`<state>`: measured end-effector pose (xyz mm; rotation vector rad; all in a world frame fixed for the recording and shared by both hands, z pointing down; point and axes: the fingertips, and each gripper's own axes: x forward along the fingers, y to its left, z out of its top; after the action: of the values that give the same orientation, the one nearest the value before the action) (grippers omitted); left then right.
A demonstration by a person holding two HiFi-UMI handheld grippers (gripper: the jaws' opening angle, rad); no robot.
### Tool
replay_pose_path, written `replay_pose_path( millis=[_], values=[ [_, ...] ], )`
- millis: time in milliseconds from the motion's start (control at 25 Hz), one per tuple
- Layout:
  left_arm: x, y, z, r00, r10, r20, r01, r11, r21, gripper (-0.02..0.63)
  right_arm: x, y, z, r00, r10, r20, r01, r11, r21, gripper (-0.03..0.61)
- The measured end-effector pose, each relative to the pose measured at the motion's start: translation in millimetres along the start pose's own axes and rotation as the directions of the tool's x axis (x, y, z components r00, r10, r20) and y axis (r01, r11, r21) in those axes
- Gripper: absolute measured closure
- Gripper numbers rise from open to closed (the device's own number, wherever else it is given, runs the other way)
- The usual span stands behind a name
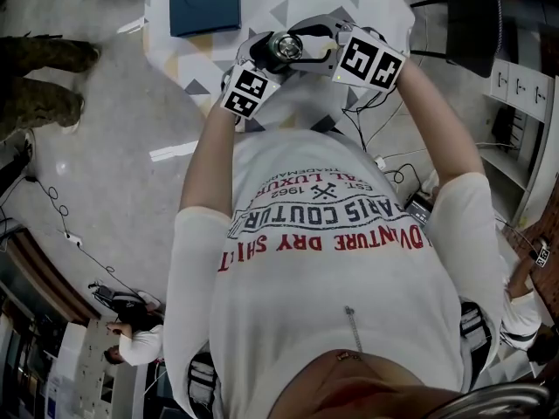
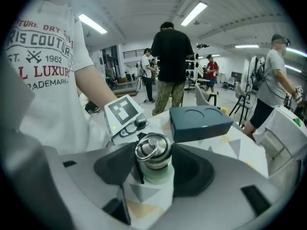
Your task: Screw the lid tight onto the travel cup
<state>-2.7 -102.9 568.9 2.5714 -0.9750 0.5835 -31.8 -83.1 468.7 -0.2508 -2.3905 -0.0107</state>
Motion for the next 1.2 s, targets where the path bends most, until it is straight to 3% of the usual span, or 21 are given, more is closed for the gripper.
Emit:
replay_pose_path(
  millis=[320,520,720,920,960,1040,1200],
  values=[
    [-0.7,1.8,-2.0,1.0,0.014,-0.009,-0.014,1.0,-0.021,0.229,-0.6,3.6,5.0,0.997,-0.038,0.061,0.034,0.998,0.06,0.325],
    [-23.1,3.9,6.1,0.998,0.063,0.022,-0.062,0.997,-0.046,0.199,-26.7,-8.4,15.9,0.963,-0.213,0.168,0.19,0.971,0.143,0.314],
    [-61.3,-11.1,34.1,0.994,0.073,0.08,-0.075,0.997,0.021,0.199,-60.9,-16.6,21.6,0.876,-0.415,0.245,0.343,0.895,0.286,0.321],
    [-106.8,-14.3,92.5,0.963,0.166,0.212,-0.178,0.983,0.038,0.207,-97.7,-14.2,33.1,0.754,-0.589,0.291,0.456,0.788,0.413,0.462],
    [-114.1,-12.3,104.7,0.952,0.189,0.24,-0.205,0.978,0.042,0.224,-104.8,-14.7,36.0,0.728,-0.617,0.301,0.47,0.768,0.435,0.488],
    [-127.6,-6.3,126.2,0.926,0.247,0.286,-0.269,0.962,0.042,0.354,-117.9,-14.8,42.5,0.681,-0.657,0.323,0.493,0.738,0.461,0.514],
    [-152.6,-1.3,159.4,0.876,0.344,0.337,-0.37,0.929,0.012,0.494,-140.1,-5.9,52.6,0.623,-0.699,0.351,0.534,0.708,0.462,0.546]
  ],
)
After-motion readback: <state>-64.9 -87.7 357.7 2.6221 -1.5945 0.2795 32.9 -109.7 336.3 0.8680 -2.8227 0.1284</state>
